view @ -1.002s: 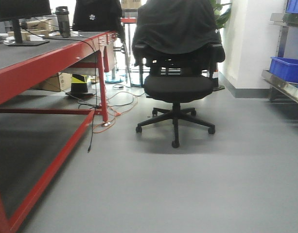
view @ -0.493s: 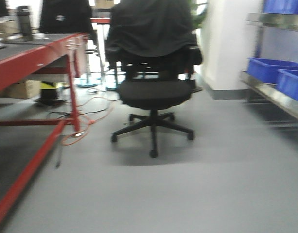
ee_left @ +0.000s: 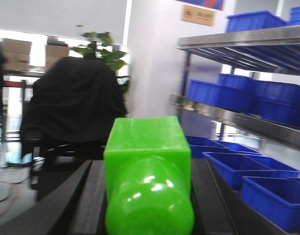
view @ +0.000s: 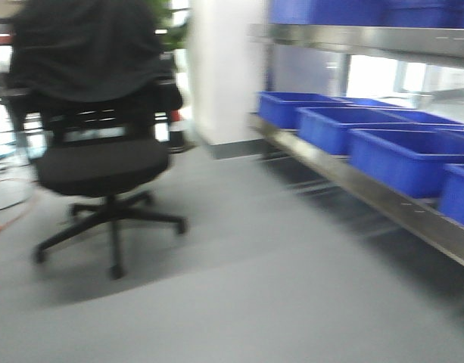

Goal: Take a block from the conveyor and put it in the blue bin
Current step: 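Drive the base away from the conveyor to the shelf of blue bins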

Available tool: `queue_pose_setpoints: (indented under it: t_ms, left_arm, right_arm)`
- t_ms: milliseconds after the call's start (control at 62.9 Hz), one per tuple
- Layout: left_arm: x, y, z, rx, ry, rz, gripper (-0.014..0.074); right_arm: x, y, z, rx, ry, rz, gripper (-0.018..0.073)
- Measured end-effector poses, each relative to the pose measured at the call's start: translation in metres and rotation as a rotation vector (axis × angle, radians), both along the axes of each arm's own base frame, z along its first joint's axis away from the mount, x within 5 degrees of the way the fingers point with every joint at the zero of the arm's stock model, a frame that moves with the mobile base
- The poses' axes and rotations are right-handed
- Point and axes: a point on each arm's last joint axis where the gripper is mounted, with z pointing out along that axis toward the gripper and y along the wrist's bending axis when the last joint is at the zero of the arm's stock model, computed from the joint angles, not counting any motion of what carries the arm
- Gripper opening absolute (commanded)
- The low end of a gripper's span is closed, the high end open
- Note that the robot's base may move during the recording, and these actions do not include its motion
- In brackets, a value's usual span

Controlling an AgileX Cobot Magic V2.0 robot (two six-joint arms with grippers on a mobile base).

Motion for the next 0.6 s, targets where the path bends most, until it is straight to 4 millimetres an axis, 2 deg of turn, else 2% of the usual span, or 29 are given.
queue_pose_setpoints:
  t_ms: [604]
  left_arm:
    - [0.0,0.0,0.0,0.0,0.0,0.0,-0.0111]
  right_arm:
    - [0.0,0.0,0.0,0.0,0.0,0.0,-0.0162]
